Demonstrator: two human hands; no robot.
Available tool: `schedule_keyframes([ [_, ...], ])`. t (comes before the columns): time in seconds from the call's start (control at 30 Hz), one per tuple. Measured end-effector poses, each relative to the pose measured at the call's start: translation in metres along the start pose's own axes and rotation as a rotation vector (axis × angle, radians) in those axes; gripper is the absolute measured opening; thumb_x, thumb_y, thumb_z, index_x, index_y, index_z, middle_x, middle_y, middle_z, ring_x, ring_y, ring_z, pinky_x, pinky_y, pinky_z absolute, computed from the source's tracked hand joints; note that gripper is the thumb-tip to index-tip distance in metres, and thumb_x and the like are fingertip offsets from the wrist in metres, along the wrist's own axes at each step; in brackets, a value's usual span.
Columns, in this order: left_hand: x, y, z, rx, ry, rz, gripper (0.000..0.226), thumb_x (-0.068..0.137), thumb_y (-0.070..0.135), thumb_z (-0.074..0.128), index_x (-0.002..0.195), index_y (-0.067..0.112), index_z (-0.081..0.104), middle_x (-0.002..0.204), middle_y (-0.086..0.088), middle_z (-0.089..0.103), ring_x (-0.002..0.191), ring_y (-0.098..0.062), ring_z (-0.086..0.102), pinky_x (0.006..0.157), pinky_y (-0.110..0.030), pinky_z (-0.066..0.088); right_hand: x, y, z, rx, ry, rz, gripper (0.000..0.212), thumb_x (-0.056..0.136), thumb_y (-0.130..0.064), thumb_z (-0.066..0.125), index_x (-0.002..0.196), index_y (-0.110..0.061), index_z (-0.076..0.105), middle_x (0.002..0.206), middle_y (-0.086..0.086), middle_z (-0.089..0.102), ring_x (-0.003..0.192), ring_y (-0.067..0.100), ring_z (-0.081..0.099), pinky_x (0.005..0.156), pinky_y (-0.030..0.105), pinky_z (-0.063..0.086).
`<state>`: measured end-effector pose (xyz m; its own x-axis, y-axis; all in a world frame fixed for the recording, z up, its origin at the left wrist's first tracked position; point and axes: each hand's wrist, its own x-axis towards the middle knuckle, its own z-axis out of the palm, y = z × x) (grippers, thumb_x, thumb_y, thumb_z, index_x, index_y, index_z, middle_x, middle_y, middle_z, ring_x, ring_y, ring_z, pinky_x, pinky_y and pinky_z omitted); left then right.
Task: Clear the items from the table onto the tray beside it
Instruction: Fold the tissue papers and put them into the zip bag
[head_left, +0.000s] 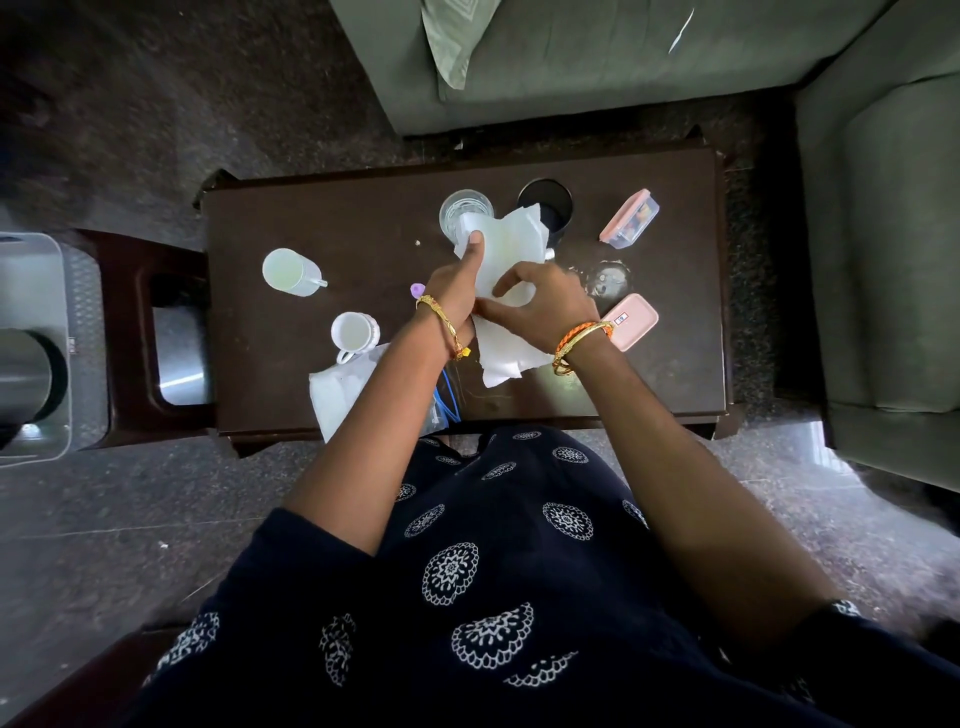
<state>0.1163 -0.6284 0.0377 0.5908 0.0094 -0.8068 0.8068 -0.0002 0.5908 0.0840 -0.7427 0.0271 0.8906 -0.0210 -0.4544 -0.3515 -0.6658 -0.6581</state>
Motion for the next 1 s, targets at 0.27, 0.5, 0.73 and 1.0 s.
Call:
schedule_keyframes([
  [0.27, -0.007, -0.002, -0.003, -0.276, -0.248, -0.033, 0.045, 0.1, 0.04, 0.027, 0.123, 0.01, 0.052, 0.105, -0.007, 0.064, 0.098, -0.023, 0.061, 0.089, -0.034, 0.05, 0.004, 0.004, -0.006, 0.115, -0.028, 0.054, 0.026, 0.071, -0.054, 0.071, 0.072, -0.028, 0.065, 0.094, -0.003, 0.061, 0.086, 0.015, 0.055, 0.071, 0.029, 0.045],
  [0.5, -0.016, -0.003, -0.005, -0.389, -0.404, -0.026, 0.042, 0.085, -0.007, 0.02, 0.107, 0.002, 0.054, 0.096, -0.012, 0.065, 0.087, -0.022, 0.063, 0.084, -0.032, 0.05, 0.004, 0.003, -0.007, 0.159, -0.009, 0.047, 0.012, 0.078, -0.031, 0.071, 0.075, -0.02, 0.066, 0.096, 0.007, 0.063, 0.085, 0.018, 0.052, 0.066, 0.022, 0.035],
  [0.73, -0.013, -0.007, -0.006, -0.27, -0.275, 0.046, 0.04, 0.084, -0.021, 0.022, 0.111, -0.007, 0.047, 0.095, -0.018, 0.058, 0.087, -0.026, 0.059, 0.086, -0.034, 0.051, 0.005, 0.011, -0.014, 0.352, -0.08, 0.112, 0.014, 0.083, -0.023, 0.066, 0.07, -0.017, 0.064, 0.091, 0.004, 0.06, 0.082, 0.019, 0.053, 0.06, 0.019, 0.04],
  [1.0, -0.009, -0.006, -0.013, -0.16, -0.249, 0.055, 0.03, 0.088, -0.015, 0.032, 0.101, -0.001, 0.055, 0.093, -0.011, 0.061, 0.085, -0.021, 0.061, 0.071, -0.026, 0.057, 0.01, 0.023, -0.029, 0.623, -0.208, 0.25, 0.015, 0.074, -0.028, 0.064, 0.062, -0.021, 0.062, 0.083, 0.003, 0.061, 0.085, 0.028, 0.058, 0.074, 0.036, 0.049],
])
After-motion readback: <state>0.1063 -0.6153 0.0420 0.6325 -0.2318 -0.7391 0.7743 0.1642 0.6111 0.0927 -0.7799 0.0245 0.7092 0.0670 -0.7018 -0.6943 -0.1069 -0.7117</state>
